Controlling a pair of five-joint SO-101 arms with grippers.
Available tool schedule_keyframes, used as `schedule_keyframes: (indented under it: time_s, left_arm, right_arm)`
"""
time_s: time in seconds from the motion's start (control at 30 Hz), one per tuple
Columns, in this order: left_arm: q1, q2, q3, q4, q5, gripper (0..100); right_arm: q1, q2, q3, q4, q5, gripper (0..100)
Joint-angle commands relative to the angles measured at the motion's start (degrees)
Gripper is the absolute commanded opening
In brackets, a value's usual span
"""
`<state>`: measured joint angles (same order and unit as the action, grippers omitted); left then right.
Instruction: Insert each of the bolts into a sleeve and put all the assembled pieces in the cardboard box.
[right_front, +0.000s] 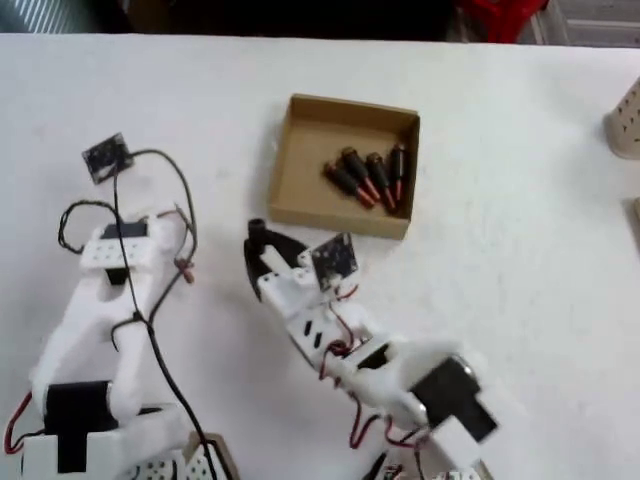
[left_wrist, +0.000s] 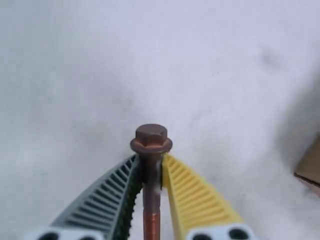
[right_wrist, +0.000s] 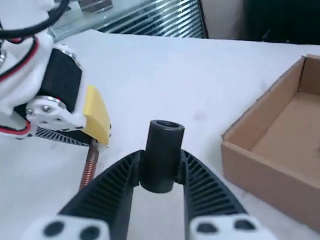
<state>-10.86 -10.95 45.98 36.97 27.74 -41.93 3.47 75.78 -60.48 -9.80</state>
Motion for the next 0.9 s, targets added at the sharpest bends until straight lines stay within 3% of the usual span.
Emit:
schedule_keyframes:
  time_s: [0.0, 0.17, 0.37, 0.57, 0.73, 0.87]
  left_arm:
    - [-0.66, -0.48, -3.08, -1.32, -5.71, 2]
    - [-0.66, -0.48, -3.16, -1.41, -7.03, 2]
    - [-0.31, -3.3, -2.81, -3.69, -7.03, 2]
    - [0.66, -20.62, 2.64, -2.99, -9.67, 2]
    - [5.85, -33.01, 12.31, -11.43, -21.8, 2]
    - [8.75, -39.08, 19.78, -19.69, -24.09, 2]
  right_arm:
    - [-1.8, 6.73, -3.69, -11.56, 0.79, 1.5]
    - [-3.91, 14.02, -3.6, -23.87, 2.37, 1.5]
    - [-4.0, 15.16, -3.52, -24.75, 2.37, 1.5]
    - [-3.91, 15.16, -3.43, -24.84, 2.37, 1.5]
    - [-3.91, 15.16, -3.43, -24.57, 2.37, 1.5]
    - [-3.91, 15.25, -3.34, -24.48, 2.37, 1.5]
